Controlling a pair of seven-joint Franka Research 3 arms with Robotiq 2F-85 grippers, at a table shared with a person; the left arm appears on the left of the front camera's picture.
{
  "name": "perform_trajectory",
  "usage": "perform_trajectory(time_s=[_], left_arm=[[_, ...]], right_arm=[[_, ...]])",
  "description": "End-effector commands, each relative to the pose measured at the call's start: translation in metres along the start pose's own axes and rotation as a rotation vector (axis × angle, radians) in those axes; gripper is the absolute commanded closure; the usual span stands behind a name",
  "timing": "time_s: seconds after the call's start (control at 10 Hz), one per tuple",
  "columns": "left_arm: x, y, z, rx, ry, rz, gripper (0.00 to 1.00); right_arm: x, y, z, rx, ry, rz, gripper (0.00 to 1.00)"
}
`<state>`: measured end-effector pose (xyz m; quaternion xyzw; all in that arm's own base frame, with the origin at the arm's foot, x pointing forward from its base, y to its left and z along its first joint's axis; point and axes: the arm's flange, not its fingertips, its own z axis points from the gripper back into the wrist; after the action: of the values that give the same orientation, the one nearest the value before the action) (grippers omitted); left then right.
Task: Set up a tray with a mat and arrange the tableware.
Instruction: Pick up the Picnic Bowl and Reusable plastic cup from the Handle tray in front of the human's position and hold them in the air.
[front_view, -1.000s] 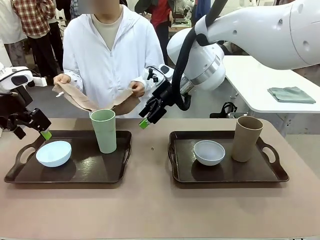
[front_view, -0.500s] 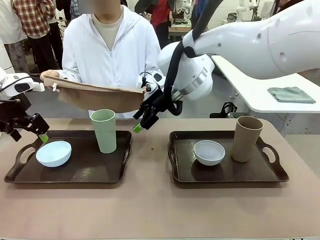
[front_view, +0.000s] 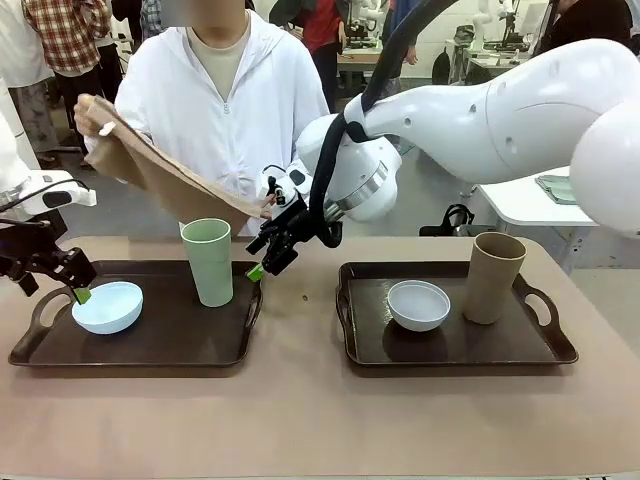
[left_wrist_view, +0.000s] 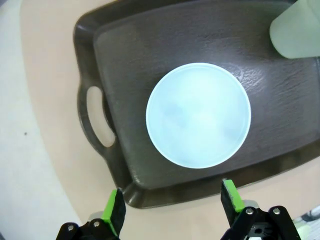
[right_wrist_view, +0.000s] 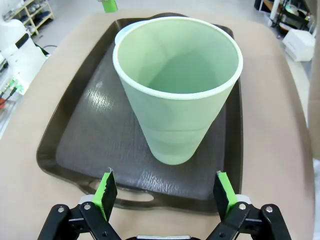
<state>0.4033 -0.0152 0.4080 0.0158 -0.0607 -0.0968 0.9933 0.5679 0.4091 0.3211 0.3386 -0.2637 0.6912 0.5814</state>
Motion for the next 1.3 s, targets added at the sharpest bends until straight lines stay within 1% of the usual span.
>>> perform_trajectory(time_s=[0.0, 0.2, 0.3, 0.7, 0.9, 1.2], left_arm=[[0.006, 0.000, -0.006, 0.046, -0.008, 0.005, 0.00], [0.009, 0.000, -0.011, 0.059, -0.011, 0.003, 0.00], [0.011, 0.000, -0.016, 0.037, -0.037, 0.014, 0.00], [0.019, 0.002, -0.035, 0.005, -0.019, 0.047, 0.00], [0.025, 0.003, -0.040, 0.029, -0.006, 0.061, 0.00], [0.029, 0.008, -0.047, 0.022, 0.014, 0.085, 0.00]], right_arm=[[0.002, -0.012, -0.013, 0.023, -0.014, 0.006, 0.00], [0.005, -0.020, -0.032, 0.022, -0.003, 0.008, 0.00], [0.004, -0.022, -0.039, 0.020, 0.026, 0.014, 0.00], [0.008, -0.031, -0.058, 0.026, 0.062, 0.013, 0.00], [0.012, -0.033, -0.063, 0.024, 0.056, 0.020, 0.00], [0.016, -0.030, -0.068, 0.055, 0.038, 0.019, 0.00]])
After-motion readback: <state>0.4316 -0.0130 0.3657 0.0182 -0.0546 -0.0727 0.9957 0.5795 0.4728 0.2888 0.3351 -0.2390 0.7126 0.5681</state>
